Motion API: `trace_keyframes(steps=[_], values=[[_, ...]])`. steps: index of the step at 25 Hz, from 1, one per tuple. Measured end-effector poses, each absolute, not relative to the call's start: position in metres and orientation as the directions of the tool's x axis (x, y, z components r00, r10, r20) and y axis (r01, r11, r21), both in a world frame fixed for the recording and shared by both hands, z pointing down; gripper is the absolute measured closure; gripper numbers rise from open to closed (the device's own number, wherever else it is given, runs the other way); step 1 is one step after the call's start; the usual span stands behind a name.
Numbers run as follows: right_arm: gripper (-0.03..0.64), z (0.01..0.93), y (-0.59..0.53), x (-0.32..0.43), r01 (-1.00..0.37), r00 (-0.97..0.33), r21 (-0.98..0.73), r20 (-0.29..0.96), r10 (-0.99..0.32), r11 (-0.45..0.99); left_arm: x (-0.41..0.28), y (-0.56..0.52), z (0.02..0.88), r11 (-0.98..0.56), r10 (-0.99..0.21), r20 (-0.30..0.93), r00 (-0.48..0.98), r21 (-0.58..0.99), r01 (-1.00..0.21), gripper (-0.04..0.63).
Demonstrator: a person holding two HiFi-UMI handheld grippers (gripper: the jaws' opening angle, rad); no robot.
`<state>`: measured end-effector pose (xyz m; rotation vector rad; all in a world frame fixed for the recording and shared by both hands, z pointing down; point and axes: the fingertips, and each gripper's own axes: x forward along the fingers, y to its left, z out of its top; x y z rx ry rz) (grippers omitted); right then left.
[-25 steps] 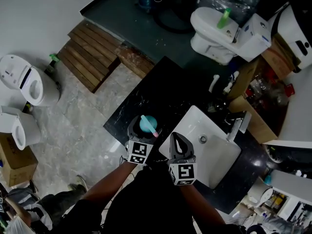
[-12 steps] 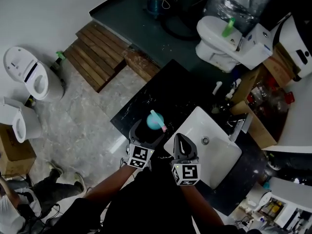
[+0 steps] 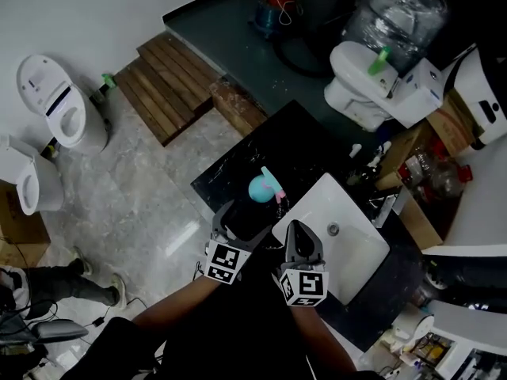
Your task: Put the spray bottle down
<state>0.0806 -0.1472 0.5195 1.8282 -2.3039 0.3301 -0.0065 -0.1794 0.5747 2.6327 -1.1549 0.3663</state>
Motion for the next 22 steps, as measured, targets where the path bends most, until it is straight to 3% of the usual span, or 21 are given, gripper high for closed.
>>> trace_keyframes(steps=[22], values=[[0.607, 0.459, -0.087, 0.042, -0.971, -0.239, -0.066, 0.198, -0.951, 0.23, -0.037, -0.107, 0.485, -0.627, -0.735, 0.218, 0.642, 0.14, -0.766, 0.144]])
